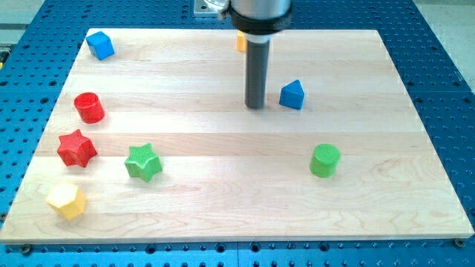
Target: Drag the blue triangle parallel to the right of the yellow heart
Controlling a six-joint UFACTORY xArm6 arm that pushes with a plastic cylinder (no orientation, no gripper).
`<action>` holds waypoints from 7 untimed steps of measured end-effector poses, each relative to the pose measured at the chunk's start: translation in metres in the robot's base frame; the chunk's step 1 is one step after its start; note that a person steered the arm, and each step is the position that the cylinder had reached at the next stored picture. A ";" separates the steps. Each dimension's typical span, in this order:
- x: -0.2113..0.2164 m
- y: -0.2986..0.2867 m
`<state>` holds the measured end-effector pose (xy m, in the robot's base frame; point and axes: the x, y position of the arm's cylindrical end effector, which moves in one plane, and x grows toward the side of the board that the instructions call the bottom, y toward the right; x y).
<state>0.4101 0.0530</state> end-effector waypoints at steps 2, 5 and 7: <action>-0.081 0.058; -0.137 0.083; -0.081 0.078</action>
<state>0.3288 0.1314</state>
